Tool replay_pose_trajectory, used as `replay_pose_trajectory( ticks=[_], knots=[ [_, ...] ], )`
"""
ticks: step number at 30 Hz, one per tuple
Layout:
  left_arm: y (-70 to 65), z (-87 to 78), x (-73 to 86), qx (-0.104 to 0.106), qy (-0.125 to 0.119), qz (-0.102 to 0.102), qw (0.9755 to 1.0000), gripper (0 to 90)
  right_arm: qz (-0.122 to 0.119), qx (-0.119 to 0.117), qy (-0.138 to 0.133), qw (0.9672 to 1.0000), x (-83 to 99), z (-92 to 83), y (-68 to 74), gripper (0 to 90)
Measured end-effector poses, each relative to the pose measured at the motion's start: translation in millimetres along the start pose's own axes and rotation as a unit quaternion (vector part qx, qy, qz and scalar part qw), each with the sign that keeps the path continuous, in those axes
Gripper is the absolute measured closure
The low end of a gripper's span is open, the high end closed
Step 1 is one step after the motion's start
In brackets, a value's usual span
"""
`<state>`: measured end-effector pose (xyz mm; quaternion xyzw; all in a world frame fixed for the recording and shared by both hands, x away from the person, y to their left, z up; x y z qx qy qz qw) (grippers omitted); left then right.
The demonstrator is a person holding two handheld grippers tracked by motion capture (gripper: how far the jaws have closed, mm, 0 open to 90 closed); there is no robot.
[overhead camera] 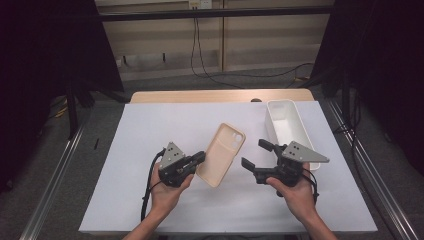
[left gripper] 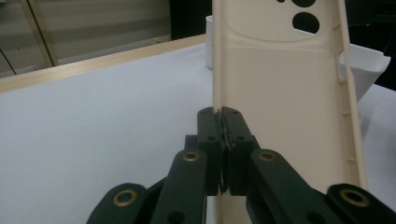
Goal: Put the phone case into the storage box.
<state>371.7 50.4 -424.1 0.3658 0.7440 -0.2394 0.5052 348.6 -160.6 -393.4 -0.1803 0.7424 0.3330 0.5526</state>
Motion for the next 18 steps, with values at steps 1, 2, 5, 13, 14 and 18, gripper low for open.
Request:
replay_pose_trajectory(
  ticks=[1, 2, 5, 13, 14, 18],
  knots=[
    [-0.3, 0.2, 0.0, -0.002, -0.002, 0.001, 1.0000, 87.6, 0.000, -0.001, 0.002, 1.0000, -0.4, 2.0, 0.3, 15.3],
    [-1.0, 0.6, 0.3, 0.001, 0.000, 0.001, 1.0000, 87.7, 0.000, -0.004, 0.003, 1.0000, -1.2, 5.3, 1.5, 17.0],
    [-2.5, 1.3, 0.0, 0.004, -0.003, -0.002, 1.0000, 87.6, -0.003, -0.007, 0.006, 1.0000, -3.6, 12.5, 3.5, 22.0],
    [-5.1, 1.7, -0.7, 0.010, -0.006, 0.002, 0.9999, 87.6, 0.009, -0.009, 0.012, 0.9998, -2.5, 25.9, 1.4, 34.6],
    [-5.2, 1.8, -1.0, 0.009, -0.007, 0.001, 0.9999, 87.6, 0.009, -0.009, 0.014, 0.9998, -1.3, 26.9, 0.7, 38.3],
    [-5.8, 1.4, -0.1, 0.010, -0.004, 0.002, 0.9999, 87.6, 0.014, -0.008, 0.017, 0.9997, 0.6, 27.8, -2.0, 47.4]
  ],
)
Point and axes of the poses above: each handheld gripper's, and its own axes: z roughly forward along the jaws, x roughly out of its underside, y roughly to its left, the point moved 7 cm from there along z, roughly forward along the jaws, and after that the axes turned 8 degrees about z, right-handed, at the moved point
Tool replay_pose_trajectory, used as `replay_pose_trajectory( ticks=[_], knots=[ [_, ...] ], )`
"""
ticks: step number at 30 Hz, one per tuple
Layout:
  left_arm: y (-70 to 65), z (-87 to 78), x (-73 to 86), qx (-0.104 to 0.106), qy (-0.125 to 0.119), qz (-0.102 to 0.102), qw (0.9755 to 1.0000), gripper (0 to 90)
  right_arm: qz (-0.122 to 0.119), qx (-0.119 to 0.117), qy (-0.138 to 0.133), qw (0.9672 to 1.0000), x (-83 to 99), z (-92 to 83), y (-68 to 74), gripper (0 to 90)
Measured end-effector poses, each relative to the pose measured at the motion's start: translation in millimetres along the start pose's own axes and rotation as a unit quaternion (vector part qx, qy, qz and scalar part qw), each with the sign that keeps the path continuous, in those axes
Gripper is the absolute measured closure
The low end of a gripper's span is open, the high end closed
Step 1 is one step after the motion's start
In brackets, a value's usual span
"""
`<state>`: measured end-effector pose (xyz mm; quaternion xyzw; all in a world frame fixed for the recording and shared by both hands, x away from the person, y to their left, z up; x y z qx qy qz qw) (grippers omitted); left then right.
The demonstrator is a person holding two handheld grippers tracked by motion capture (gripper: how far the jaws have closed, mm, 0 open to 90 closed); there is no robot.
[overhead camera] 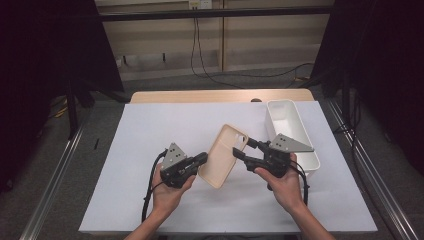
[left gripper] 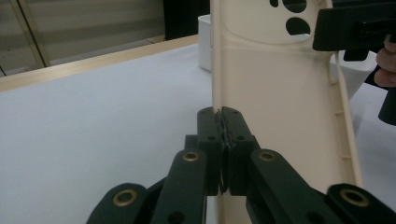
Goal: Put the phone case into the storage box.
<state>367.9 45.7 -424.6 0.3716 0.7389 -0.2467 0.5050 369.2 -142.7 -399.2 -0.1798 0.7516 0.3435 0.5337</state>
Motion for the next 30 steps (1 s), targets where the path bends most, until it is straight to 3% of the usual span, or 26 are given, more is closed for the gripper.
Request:
replay_pose_trajectory(
  ticks=[3, 10, 19, 30],
  knots=[
    [0.9, 0.2, 0.2, -0.001, 0.000, -0.001, 1.0000, 87.6, 0.001, -0.002, 0.004, 1.0000, 2.2, 0.3, -0.8, 56.3],
    [0.4, 0.0, 1.4, -0.002, 0.002, 0.004, 1.0000, 87.5, 0.008, 0.001, 0.009, 0.9999, 5.8, 0.5, -2.6, 62.9],
    [1.4, 2.8, 3.1, -0.002, 0.003, -0.003, 1.0000, 87.5, 0.017, -0.004, 0.004, 0.9998, 5.0, 1.3, 0.1, 67.8],
    [1.0, 2.6, 4.4, -0.006, 0.003, 0.002, 1.0000, 87.4, 0.039, -0.018, -0.006, 0.9991, 2.8, 1.6, 1.0, 74.5]
  ],
)
Point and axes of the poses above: each handheld gripper's, and its own axes: z roughly forward along the jaws, x roughly out of its underside, y roughly to its left, the point moved 7 cm from there along z, roughly forward along the jaws, and after that the axes turned 8 degrees about z, right-handed, at the moved point
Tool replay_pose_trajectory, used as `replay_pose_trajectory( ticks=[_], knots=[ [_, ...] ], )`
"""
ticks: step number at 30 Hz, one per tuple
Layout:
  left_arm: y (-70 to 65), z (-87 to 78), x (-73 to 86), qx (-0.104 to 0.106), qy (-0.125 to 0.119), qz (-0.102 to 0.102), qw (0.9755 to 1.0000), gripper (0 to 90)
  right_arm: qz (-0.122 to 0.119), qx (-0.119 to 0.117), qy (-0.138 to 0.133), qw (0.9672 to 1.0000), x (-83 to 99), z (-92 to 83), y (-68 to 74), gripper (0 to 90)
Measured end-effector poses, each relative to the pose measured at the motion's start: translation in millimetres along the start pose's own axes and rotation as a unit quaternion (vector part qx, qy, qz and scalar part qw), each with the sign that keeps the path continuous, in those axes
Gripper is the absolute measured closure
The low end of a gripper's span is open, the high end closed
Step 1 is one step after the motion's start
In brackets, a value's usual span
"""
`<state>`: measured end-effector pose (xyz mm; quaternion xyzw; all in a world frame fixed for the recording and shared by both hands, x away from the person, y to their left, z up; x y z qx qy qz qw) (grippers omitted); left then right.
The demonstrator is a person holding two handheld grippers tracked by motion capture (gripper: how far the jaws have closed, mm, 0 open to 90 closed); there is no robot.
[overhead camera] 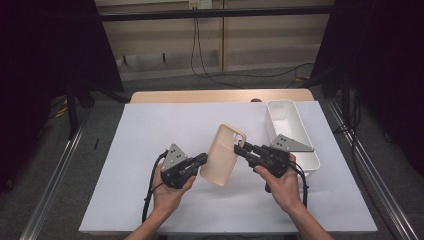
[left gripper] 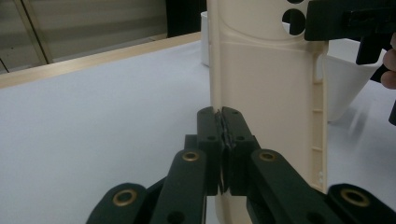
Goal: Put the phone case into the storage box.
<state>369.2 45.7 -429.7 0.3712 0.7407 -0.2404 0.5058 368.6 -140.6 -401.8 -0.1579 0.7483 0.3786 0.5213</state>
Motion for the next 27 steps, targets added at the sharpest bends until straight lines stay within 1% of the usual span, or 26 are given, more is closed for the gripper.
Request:
replay_pose_trajectory(
  ticks=[2, 4, 5, 8, 11, 16, 18, 21, 27],
  knots=[
    [0.2, 0.1, 0.0, -0.002, -0.002, 0.003, 1.0000, 87.4, -0.002, -0.002, -0.002, 1.0000, -0.2, 0.5, -0.1, 75.0],
    [0.6, 0.3, 0.6, -0.003, -0.002, 0.000, 1.0000, 87.3, 0.001, -0.004, -0.001, 1.0000, 0.0, 0.6, 0.5, 75.8],
    [0.4, 0.5, 0.8, -0.002, -0.002, 0.003, 1.0000, 87.3, -0.002, -0.007, -0.003, 1.0000, -0.5, 0.7, 1.3, 76.1],
    [-0.3, 0.7, 1.0, -0.004, -0.005, 0.003, 1.0000, 87.2, -0.003, -0.009, -0.005, 0.9999, -1.1, 0.9, 2.5, 77.7],
    [0.3, 0.6, 1.4, -0.006, -0.004, 0.005, 1.0000, 87.0, -0.002, -0.014, -0.007, 0.9999, -1.5, 1.1, 3.7, 79.0],
    [1.8, 1.9, 3.9, -0.010, -0.001, 0.007, 0.9999, 86.9, -0.008, -0.017, -0.007, 0.9998, -1.5, 3.0, 5.8, 80.3],
    [2.2, 2.8, 4.8, -0.011, 0.000, 0.003, 0.9999, 86.9, -0.009, -0.019, -0.007, 0.9997, -1.3, 3.6, 6.2, 80.5],
    [2.8, 3.5, 5.3, -0.010, -0.001, 0.002, 0.9999, 86.6, -0.010, -0.019, -0.008, 0.9997, -1.2, 4.5, 6.6, 80.7],
    [1.6, 6.0, 7.8, -0.001, 0.002, -0.004, 1.0000, 85.5, -0.020, -0.021, -0.010, 0.9995, -1.6, 4.5, 8.4, 81.0]
  ],
)
Point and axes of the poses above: each handheld gripper's, and its own axes: z roughly forward along the jaws, x roughly out of its underside, y roughly to its left, the point moved 7 cm from there along z, roughly forward along the jaws, and after that the axes turned 8 degrees about z, right-handed, at the moved point
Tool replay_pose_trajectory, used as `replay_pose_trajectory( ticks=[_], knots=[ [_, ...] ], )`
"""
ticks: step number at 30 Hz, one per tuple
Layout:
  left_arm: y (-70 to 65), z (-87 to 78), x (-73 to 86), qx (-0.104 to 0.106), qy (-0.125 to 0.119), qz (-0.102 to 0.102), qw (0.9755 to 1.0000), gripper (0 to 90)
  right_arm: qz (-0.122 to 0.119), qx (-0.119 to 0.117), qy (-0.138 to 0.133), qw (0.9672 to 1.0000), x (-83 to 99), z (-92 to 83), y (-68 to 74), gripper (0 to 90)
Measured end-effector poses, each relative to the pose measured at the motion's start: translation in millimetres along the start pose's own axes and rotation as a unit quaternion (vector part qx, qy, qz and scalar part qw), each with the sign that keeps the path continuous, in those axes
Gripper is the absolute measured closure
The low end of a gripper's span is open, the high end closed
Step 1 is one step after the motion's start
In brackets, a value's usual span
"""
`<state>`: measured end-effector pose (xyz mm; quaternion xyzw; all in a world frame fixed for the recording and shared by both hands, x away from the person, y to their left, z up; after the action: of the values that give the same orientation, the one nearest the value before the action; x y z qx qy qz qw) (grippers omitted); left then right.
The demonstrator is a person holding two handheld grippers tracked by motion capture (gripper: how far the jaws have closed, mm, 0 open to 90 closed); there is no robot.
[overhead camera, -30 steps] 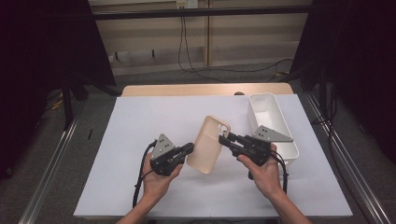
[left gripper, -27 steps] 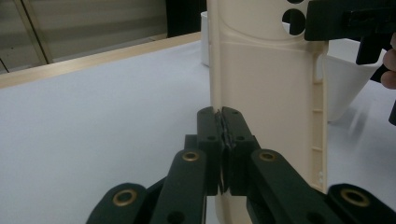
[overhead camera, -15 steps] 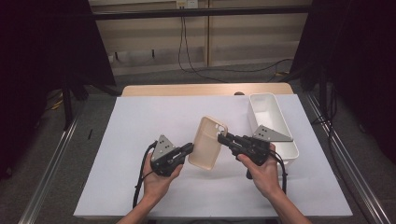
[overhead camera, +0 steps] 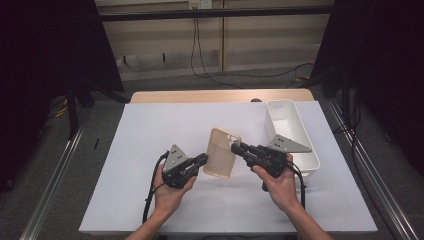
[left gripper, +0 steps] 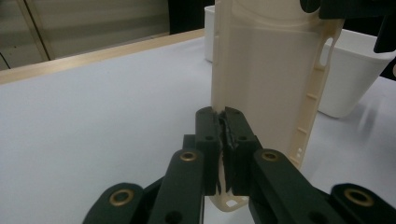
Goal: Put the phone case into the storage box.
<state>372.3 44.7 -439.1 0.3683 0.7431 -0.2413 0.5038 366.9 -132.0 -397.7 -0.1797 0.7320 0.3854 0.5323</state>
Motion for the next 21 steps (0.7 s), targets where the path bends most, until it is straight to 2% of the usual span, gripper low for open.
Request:
replay_pose_trajectory(
  ticks=[7, 11, 21],
  knots=[
    [0.1, 2.8, 1.8, 0.015, 0.000, -0.011, 0.9998, 84.4, -0.008, -0.005, -0.001, 1.0000, -1.2, -1.2, 1.5, 81.1],
    [0.5, 3.2, 1.8, 0.021, -0.001, -0.016, 0.9997, 80.1, -0.010, -0.008, -0.002, 0.9999, -1.5, -1.7, 1.2, 81.1],
    [-1.2, 3.1, 1.0, 0.023, -0.012, -0.019, 0.9995, 57.0, -0.019, -0.018, 0.002, 0.9997, 0.9, -0.1, 2.6, 81.1]
  ],
)
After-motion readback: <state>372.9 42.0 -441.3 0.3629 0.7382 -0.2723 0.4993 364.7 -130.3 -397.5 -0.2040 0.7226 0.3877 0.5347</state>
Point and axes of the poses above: each handheld gripper's, and its own axes: z roughly forward along the jaws, x roughly out of its underside, y roughly to its left, the point moved 7 cm from there along z, roughly forward along the jaws, and after that the axes turned 8 degrees about z, right-handed, at the moved point
